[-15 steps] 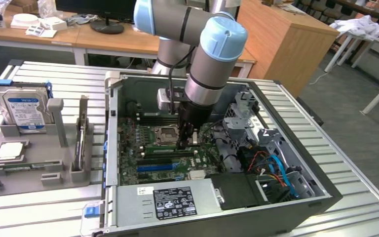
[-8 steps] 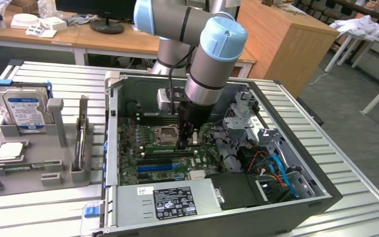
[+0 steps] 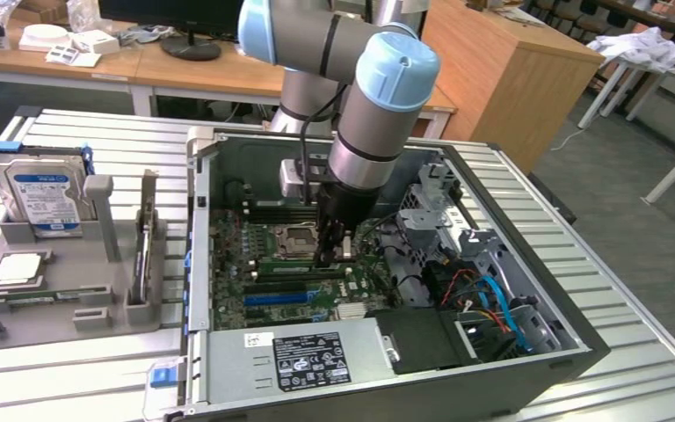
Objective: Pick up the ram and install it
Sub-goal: 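Insert the ram into the slot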
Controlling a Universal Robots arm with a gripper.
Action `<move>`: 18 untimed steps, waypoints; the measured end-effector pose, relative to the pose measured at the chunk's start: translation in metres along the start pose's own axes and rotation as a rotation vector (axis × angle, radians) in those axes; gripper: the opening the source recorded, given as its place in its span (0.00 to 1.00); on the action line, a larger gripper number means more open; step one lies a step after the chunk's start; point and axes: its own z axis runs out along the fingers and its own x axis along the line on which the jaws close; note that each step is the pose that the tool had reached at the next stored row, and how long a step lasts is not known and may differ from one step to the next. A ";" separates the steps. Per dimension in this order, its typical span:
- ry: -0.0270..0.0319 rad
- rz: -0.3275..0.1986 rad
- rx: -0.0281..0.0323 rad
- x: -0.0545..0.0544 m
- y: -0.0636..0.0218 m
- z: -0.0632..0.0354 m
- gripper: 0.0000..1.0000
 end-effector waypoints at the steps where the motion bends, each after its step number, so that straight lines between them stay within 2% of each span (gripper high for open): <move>1: 0.0000 0.000 0.0000 0.000 0.0000 0.0000 0.13; 18: -0.0004 -0.001 -0.0024 0.000 -0.0007 -0.0032 0.13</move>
